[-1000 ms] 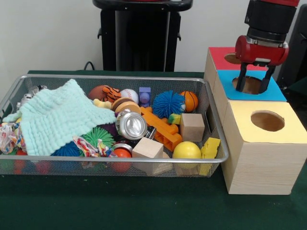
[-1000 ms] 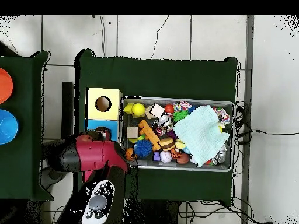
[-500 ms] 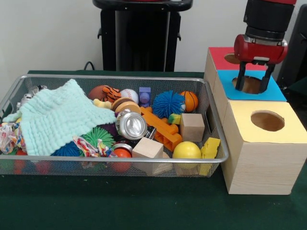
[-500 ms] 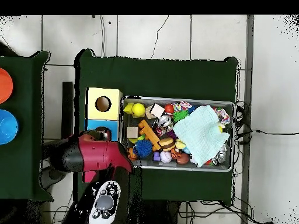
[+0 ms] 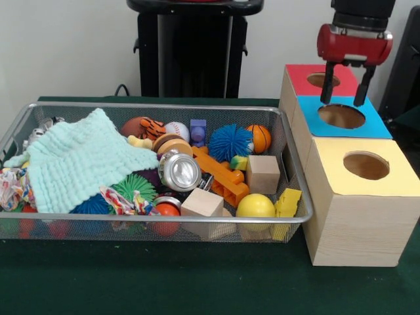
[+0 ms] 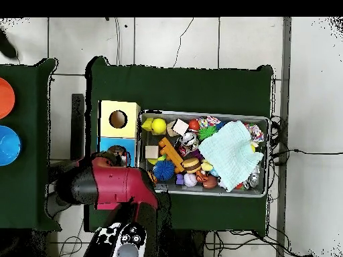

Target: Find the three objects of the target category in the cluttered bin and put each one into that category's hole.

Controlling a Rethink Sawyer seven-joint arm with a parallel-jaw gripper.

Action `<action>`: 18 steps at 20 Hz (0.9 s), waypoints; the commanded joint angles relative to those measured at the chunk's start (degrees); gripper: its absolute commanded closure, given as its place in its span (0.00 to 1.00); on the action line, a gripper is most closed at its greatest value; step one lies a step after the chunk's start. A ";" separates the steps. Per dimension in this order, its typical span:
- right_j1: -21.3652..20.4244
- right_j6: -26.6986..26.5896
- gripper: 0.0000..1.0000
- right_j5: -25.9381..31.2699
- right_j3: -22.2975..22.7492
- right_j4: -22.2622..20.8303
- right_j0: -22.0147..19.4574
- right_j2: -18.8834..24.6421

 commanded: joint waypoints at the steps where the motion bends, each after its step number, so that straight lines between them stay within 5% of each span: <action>1: -7.36 6.38 0.00 13.98 3.49 -0.46 -2.48 0.16; 10: -9.99 5.56 0.00 18.13 2.80 -2.84 -3.43 -0.97; 18: -7.51 6.61 0.00 11.38 1.58 -4.10 -6.65 -4.23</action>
